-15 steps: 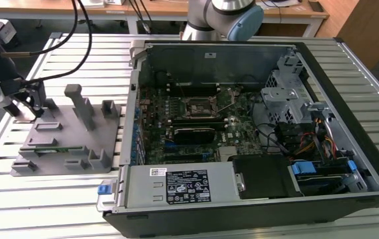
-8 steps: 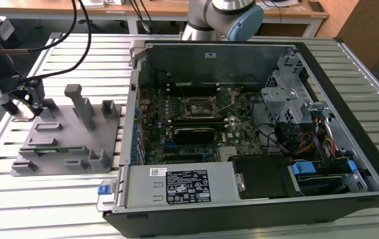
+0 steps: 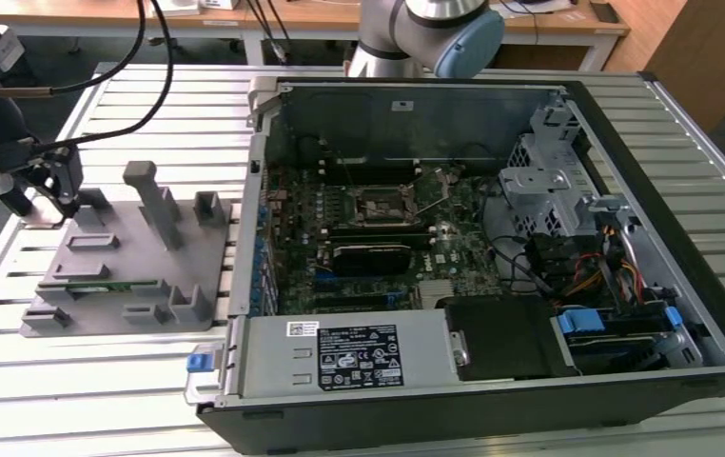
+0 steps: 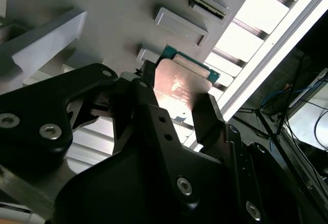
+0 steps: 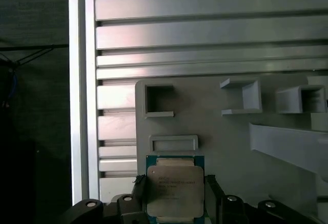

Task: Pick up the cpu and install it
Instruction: 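Pick up the cpu and move it towards the insertion slot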

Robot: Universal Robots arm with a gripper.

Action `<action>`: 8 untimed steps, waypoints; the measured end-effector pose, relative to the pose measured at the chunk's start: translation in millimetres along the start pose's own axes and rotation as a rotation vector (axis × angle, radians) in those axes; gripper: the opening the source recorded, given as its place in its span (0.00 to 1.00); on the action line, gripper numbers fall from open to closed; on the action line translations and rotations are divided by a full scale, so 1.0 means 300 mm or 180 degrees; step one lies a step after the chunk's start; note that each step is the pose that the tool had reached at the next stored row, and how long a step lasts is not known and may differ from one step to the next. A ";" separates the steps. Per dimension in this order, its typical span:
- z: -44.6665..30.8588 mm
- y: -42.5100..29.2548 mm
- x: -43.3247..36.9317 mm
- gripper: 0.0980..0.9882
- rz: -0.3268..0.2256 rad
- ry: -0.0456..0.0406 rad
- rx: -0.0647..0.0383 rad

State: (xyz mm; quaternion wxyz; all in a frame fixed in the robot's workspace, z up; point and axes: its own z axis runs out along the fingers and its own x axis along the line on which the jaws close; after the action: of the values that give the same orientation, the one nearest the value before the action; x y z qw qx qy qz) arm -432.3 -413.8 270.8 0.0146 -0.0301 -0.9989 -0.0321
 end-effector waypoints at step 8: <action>-0.010 0.002 0.001 0.49 0.0000 0.0001 0.0001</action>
State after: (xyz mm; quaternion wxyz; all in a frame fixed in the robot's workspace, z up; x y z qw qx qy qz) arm -432.4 -413.3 273.9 0.0147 -0.0301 -0.9989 -0.0320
